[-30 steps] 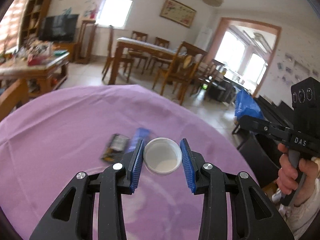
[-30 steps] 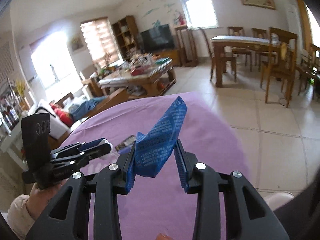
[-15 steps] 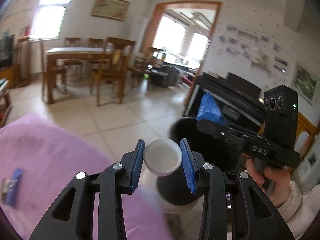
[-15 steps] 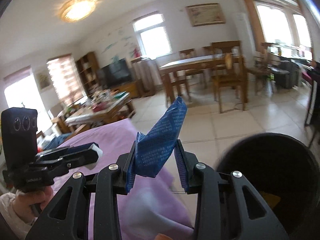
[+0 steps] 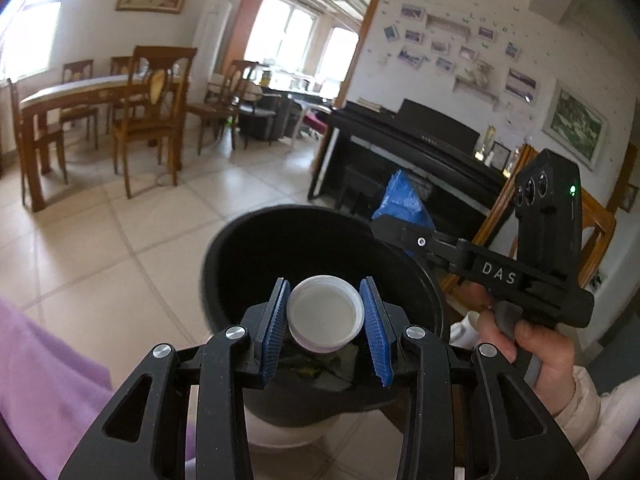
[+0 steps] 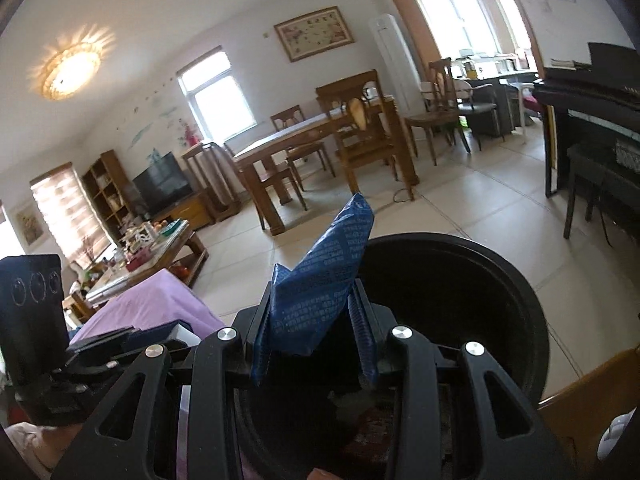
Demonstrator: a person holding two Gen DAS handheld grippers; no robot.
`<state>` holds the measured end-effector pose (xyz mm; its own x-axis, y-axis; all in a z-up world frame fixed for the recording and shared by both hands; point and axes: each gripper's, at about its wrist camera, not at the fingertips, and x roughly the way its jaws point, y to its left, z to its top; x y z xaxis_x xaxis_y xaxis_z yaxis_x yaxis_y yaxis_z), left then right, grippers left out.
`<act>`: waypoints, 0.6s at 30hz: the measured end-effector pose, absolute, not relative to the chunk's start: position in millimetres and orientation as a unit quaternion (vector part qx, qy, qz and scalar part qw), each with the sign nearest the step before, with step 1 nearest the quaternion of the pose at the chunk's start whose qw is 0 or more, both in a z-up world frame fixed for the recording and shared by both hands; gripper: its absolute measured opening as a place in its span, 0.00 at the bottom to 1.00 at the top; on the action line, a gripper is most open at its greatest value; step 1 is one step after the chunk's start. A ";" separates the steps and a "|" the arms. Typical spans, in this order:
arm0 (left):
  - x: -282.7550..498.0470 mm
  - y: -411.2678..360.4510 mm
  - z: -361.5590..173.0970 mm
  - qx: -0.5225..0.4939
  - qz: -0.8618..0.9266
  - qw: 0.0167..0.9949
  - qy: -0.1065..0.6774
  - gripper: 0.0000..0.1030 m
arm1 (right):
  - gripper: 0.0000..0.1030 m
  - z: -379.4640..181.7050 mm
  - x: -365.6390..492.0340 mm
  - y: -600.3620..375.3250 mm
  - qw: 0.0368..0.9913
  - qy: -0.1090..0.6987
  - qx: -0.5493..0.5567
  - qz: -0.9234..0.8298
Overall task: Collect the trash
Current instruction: 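Carry the blue bag and white cup with both tools over the bin, then open both tools to drop the bag and cup into the bin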
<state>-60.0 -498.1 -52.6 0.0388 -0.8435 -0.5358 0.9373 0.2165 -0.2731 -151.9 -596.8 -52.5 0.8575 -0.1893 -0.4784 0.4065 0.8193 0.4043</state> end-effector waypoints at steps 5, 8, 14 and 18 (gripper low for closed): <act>-63.9 -525.2 -64.0 0.093 -0.624 0.708 0.317 0.36 | 0.37 -63.2 -164.0 -603.1 0.925 0.213 0.267 -0.168; -68.9 -539.3 -66.3 0.111 -0.618 0.711 0.316 0.55 | 0.52 -67.1 -172.2 -605.9 0.921 0.214 0.275 -0.173; -72.9 -522.1 -54.0 0.127 -0.603 0.735 0.283 0.91 | 0.84 -63.7 -174.5 -607.3 0.922 0.203 0.271 -0.187; -64.9 -505.9 -46.9 0.119 -0.595 0.743 0.282 0.91 | 0.84 -64.2 -170.0 -603.1 0.922 0.206 0.271 -0.184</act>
